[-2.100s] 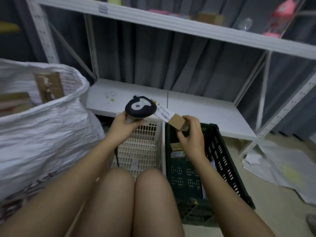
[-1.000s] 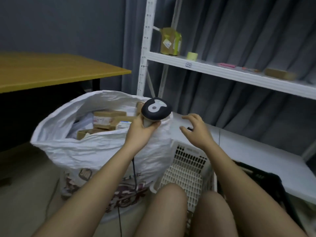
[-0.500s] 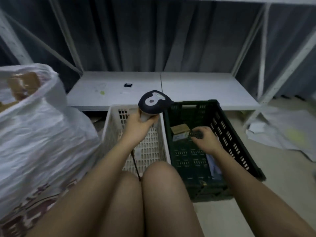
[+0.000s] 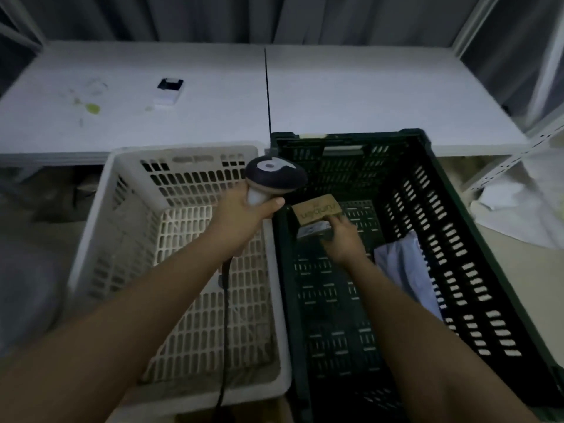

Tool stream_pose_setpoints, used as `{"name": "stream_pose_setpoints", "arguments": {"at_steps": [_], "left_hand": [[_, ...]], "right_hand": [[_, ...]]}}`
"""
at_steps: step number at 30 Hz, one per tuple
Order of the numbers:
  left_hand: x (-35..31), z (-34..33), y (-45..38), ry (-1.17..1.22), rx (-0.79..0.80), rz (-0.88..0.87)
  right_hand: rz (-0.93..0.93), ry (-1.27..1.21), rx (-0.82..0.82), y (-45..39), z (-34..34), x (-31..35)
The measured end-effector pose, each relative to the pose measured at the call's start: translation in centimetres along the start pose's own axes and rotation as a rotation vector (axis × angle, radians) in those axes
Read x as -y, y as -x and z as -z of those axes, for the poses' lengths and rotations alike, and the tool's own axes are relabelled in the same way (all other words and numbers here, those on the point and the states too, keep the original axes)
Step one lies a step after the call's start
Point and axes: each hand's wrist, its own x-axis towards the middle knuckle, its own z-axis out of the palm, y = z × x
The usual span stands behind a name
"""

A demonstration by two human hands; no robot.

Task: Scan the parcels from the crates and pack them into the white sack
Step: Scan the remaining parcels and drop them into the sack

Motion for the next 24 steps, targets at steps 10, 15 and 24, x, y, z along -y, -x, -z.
{"name": "stream_pose_setpoints", "arguments": {"at_steps": [10, 15, 24], "left_hand": [[7.3, -0.4, -5.4, -0.011, 0.024, 0.066], [7.7, -0.1, -4.8, 0.012, 0.018, 0.097], [-0.8, 2.4, 1.8, 0.04, -0.049, 0.021]], "right_hand": [[0.095, 0.568, 0.214, -11.7, -5.2, 0.8], [0.121, 0.589, 0.066, -10.1, -5.1, 0.4], [-0.207, -0.664, -0.408, 1.7, 4.9, 1.2]]}}
